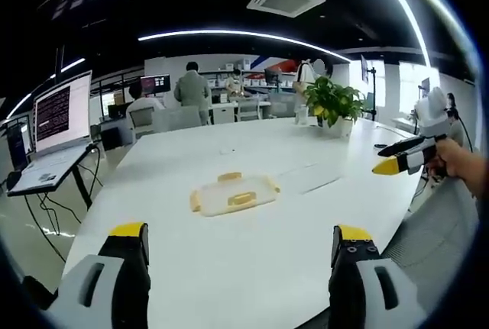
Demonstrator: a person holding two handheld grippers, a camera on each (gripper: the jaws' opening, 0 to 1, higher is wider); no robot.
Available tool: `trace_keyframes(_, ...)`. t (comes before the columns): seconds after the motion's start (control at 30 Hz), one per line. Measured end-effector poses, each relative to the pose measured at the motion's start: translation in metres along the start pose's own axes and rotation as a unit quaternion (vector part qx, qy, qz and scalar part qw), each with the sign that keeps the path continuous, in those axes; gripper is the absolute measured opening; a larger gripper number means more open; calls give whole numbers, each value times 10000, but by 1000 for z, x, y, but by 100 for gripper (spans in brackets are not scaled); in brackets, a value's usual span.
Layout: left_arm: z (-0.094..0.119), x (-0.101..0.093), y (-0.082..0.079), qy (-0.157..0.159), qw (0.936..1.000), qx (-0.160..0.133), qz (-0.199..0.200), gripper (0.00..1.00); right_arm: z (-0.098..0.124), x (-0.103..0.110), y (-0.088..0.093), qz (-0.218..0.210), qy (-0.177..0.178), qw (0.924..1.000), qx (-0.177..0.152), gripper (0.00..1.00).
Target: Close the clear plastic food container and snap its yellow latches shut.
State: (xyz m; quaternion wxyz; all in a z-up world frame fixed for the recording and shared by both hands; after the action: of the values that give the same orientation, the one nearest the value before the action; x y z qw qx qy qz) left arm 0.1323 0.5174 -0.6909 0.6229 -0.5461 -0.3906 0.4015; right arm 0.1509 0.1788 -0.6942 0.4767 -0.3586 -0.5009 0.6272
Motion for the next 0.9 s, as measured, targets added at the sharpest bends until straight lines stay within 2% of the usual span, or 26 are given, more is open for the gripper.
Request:
trace_keyframes(0.27,-1,-1,5,78,9997,215,17,97,-1,-4,9,40,147,9994,303,73)
trace_keyframes(0.4,-1,-1,5,94,9998,193,38,97,1,-5,6,-89,168,9997,172,72)
trace_keyframes(0.53,-1,0,4,44,9998,156,85,97,0,-4,7,-75,157,9996,210,76)
trace_keyframes(0.63,-1,2,3,-32,9999,73,80,97,-2,2,6,-67,-45,9998,183,75)
trace_keyframes(0.77,0,6,4,-175,9998,131,36,97,-4,7,7,-72,-246,9994,223,74)
trace_keyframes(0.9,-1,6,5,-135,9996,211,126,98,-4,10,8,-36,-347,9990,288,74)
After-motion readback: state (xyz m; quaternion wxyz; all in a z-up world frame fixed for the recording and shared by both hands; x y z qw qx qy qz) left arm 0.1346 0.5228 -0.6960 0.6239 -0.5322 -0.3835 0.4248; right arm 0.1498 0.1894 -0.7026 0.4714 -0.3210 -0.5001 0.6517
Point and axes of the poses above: the point that each gripper's makers call its tool centre point, and the gripper's own axes: z roughly backward along the fingers, x roughly to its left, y roughly out of its underside, the point moved 8 cm from there along z, roughly backward along the fingers, and after that the axes turned 15 degrees about -x, right-handed, at the moved point
